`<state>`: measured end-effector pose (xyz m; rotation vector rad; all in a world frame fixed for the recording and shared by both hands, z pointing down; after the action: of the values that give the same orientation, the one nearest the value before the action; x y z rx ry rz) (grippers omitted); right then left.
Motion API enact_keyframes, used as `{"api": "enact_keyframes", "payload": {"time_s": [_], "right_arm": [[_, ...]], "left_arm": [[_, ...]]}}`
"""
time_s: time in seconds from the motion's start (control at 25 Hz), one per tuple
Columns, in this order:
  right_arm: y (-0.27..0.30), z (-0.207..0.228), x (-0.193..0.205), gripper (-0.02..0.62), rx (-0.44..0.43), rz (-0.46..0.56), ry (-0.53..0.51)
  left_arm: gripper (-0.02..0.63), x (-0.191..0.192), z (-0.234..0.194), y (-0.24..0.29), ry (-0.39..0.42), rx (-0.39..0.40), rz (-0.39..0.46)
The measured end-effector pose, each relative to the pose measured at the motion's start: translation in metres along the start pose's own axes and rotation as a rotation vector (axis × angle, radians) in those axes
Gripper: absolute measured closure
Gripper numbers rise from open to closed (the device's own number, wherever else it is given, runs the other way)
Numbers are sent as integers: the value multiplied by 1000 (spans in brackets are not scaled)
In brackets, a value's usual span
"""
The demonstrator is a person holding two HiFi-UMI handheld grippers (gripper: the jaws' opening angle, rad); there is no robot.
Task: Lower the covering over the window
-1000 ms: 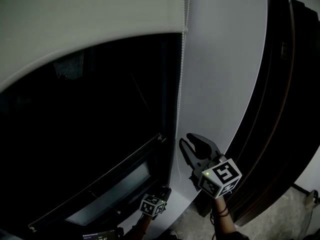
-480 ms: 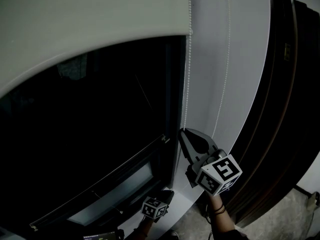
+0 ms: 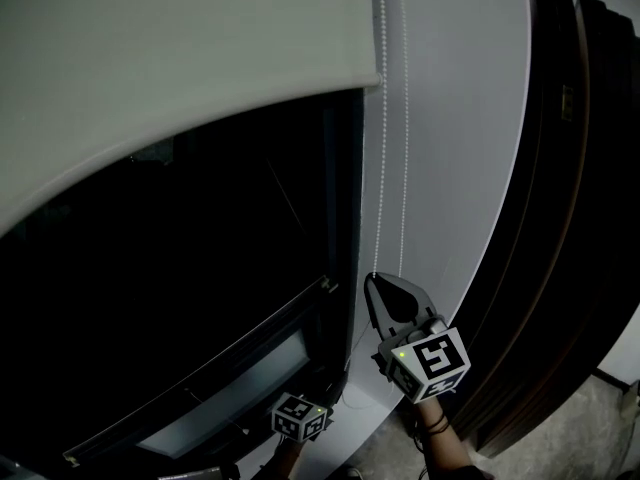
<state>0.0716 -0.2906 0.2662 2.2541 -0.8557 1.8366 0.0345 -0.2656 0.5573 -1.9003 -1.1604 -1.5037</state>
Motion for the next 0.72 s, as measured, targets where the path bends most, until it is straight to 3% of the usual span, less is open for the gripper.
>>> {"api": "enact_keyframes", "payload": {"time_s": [0.32,0.48,0.6,0.72], "right_arm": [[-24,-32,141,583,-8,-278,86],[-49,-61,217,583,-37,-426,144],[-64,-78,251,583,-46,-475,192],[-69,-88,261,583,-52,-479,199]], "left_arm": [[600,-100,30,-16,68,90,225],[600,-144,48,-19,118,113,297],[579,-173,59,-15,146,128,330],[548,-197,66,-10,182,142,356]]}}
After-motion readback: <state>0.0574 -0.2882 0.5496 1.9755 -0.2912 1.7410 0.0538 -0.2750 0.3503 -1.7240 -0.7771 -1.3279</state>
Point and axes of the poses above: the fingertips, and each gripper's own axes: y forward along the fingers, z to its right, x out of its underside, the point moved 1 cm from there along -y, backward along the fingers, and after that the axes turned 8 degrees about -y, right-handed, at the moved point
